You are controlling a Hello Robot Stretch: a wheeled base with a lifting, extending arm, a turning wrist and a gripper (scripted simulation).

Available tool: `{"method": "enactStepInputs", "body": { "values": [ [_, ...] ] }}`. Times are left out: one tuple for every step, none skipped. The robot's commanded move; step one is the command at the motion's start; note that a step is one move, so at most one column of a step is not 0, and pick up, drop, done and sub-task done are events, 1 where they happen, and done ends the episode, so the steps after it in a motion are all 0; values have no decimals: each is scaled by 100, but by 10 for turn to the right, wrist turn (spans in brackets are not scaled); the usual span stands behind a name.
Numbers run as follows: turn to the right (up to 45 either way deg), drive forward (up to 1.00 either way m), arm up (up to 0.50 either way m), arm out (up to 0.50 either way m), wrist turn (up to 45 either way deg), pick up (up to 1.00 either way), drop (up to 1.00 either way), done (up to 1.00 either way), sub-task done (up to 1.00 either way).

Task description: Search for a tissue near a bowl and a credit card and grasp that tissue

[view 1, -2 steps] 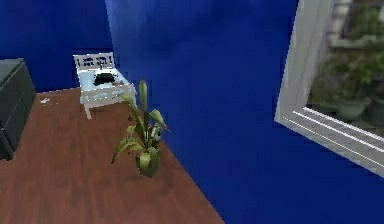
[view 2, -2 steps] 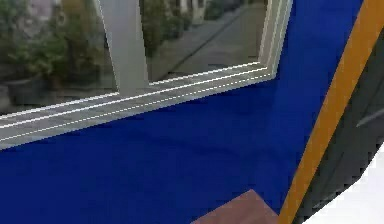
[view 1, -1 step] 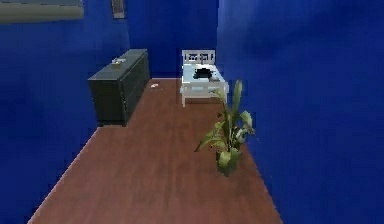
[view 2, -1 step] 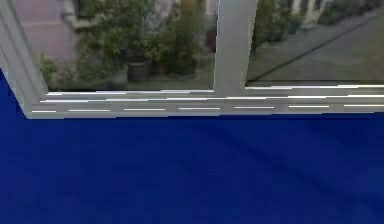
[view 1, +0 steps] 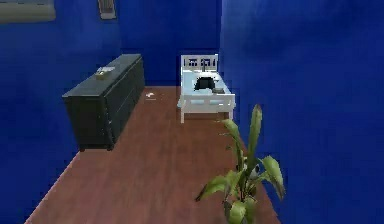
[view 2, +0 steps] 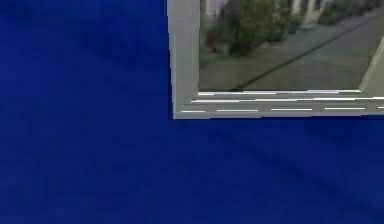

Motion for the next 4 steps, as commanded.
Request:
{"method": "enactStepInputs", "body": {
  "values": [
    [-270, 0, 0, 0, 0, 0, 0, 0, 0],
    [0, 90, 0, 0, 0, 0, 0, 0, 0],
    [210, 0, 0, 0, 0, 0, 0, 0, 0],
    [0, 100, 0, 0, 0, 0, 0, 0, 0]
  ]
}}
